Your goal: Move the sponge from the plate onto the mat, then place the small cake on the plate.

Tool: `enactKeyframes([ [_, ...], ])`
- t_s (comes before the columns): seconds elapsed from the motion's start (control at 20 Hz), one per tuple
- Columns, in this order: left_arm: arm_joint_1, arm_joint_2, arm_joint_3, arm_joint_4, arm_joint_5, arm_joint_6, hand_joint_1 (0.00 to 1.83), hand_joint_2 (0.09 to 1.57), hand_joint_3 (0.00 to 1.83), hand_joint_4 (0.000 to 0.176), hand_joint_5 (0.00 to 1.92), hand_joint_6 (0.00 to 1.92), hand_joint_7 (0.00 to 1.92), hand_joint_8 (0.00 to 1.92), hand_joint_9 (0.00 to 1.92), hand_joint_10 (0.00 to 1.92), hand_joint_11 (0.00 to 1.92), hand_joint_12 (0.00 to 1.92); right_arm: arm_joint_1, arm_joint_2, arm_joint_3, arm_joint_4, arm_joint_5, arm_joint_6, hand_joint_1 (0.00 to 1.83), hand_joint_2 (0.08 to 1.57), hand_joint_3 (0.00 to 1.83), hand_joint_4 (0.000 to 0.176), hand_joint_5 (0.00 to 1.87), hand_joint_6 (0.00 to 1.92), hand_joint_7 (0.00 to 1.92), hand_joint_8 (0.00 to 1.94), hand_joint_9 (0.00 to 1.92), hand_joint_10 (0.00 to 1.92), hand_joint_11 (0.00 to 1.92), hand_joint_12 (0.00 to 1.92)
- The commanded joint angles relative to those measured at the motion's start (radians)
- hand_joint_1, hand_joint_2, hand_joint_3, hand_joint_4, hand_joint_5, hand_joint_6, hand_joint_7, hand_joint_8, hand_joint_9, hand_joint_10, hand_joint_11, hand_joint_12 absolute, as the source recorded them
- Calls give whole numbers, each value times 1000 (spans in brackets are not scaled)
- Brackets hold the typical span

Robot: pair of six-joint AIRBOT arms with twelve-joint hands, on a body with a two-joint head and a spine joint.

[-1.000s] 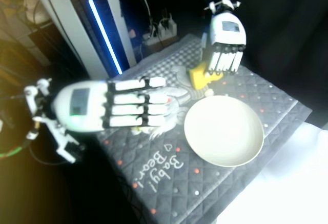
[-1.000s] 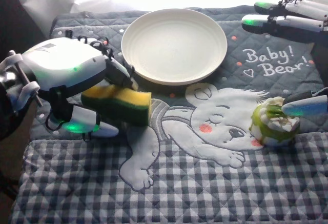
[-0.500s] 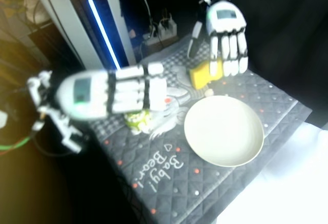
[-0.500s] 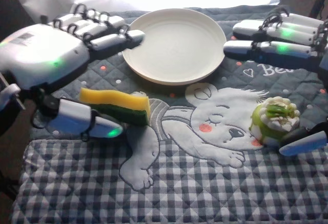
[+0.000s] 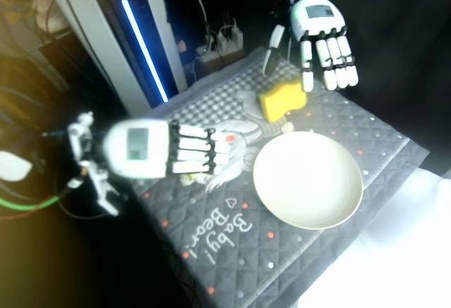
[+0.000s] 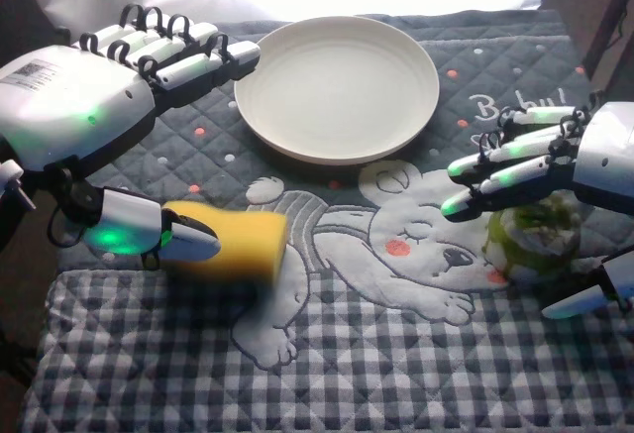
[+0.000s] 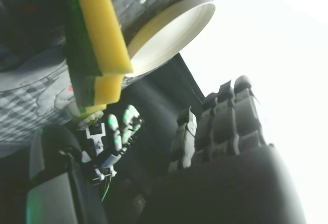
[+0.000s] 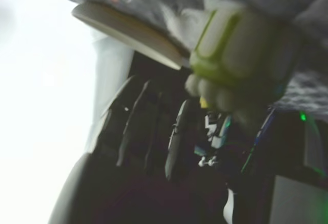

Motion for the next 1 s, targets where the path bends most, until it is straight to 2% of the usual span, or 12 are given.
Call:
enactKeyframes([
  [0.0,-4,3,-2,8,-125,3,702,802,4,176,0,0,0,0,0,0,32,22,7,6,6,37,73,10,1117,827,0,89,604,1,452,3,569,37,233,1194],
  [0.1,2,3,-5,6,-128,3,698,798,1,176,0,0,0,0,0,0,70,43,7,10,12,23,53,12,1288,894,5,7,634,2,550,16,723,92,460,1182],
  [0.15,3,3,-5,5,-128,3,702,795,0,176,0,0,0,0,0,0,72,46,8,10,15,17,48,12,1400,943,6,0,670,2,633,18,852,381,679,1265],
  [0.2,6,2,-6,2,-128,3,709,801,3,176,1,0,0,0,0,0,73,48,12,10,19,11,44,12,1467,1114,11,0,854,20,764,1063,800,1131,794,1412],
  [0.25,8,2,-6,1,-128,3,711,809,5,176,0,0,0,0,0,0,47,39,23,10,22,8,44,12,1597,1111,0,0,1088,101,837,1113,877,1209,741,1574],
  [0.3,9,2,-6,0,-129,3,692,814,7,176,0,0,0,0,0,0,42,39,33,10,25,6,45,11,1522,1099,38,0,939,729,952,1025,932,1185,696,1599],
  [0.35,10,2,-6,0,-129,3,723,809,4,176,19,7,0,0,0,0,43,42,52,11,26,5,45,-1,1411,1122,6,0,923,824,1009,1019,862,1337,649,1532],
  [0.4,11,2,-6,0,-130,3,704,811,4,176,15,5,0,0,0,0,52,48,78,12,26,5,45,-19,1303,1122,0,0,937,818,1025,1146,995,1274,815,1570],
  [0.6,13,-1,-8,0,-134,3,731,789,0,176,57,16,11,4,11,4,61,65,244,3,45,8,45,-87,1381,1103,0,0,984,909,990,858,956,1265,749,1471],
  [0.65,13,-5,-7,0,-134,3,705,798,0,176,43,8,1,0,7,2,65,72,284,-12,58,15,45,-105,1385,1111,0,0,1084,568,960,1037,910,1444,780,1659],
  [0.8,13,-13,-7,0,-134,3,721,790,0,171,77,2,8,0,16,2,1,226,371,-106,140,63,14,-130,1405,1037,0,0,1067,719,1219,514,1096,1057,949,1276],
  [0.95,6,-16,-8,25,-138,-5,706,800,3,174,95,3,29,2,29,3,0,185,439,-251,267,101,-147,-137,1402,1024,0,0,1088,791,1317,250,1131,883,977,910],
])
